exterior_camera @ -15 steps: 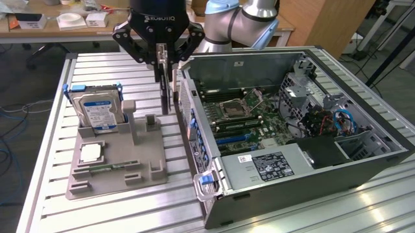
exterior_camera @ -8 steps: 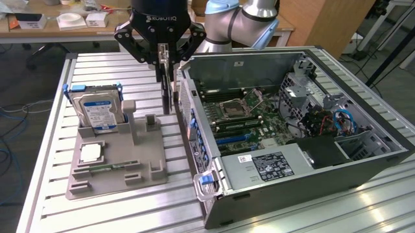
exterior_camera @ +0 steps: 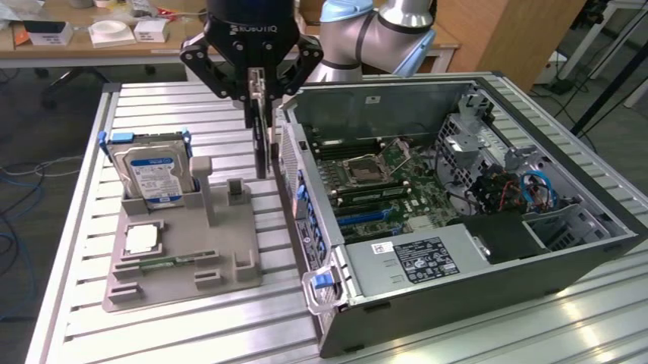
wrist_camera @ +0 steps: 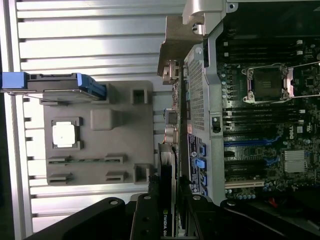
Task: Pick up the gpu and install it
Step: 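Pick up the gpu and move the gpu toward the slot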
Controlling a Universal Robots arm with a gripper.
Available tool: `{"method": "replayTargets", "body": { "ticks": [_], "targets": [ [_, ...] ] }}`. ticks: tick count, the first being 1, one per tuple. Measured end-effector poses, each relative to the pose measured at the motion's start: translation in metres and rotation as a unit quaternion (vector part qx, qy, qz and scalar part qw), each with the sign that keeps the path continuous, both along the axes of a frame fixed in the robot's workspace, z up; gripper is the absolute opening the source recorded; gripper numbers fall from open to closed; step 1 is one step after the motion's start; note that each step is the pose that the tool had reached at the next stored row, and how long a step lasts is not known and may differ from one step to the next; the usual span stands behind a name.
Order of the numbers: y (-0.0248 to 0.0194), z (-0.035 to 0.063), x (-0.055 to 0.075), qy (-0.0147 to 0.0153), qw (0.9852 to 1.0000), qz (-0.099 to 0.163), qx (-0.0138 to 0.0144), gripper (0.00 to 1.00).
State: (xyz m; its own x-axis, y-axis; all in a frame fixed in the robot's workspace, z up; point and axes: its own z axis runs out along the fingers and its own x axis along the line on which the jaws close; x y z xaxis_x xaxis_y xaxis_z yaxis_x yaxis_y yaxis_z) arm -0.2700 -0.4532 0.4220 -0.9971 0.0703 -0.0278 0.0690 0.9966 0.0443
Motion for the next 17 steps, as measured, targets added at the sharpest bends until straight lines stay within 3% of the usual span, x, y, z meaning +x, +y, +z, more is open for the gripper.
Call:
{"method": "replayTargets", "body": {
  "ticks": [17],
  "targets": [
    [0.0002,-0.0002,0.0044,0.0,1.0,0.0,0.0,0.26]
  ]
}}
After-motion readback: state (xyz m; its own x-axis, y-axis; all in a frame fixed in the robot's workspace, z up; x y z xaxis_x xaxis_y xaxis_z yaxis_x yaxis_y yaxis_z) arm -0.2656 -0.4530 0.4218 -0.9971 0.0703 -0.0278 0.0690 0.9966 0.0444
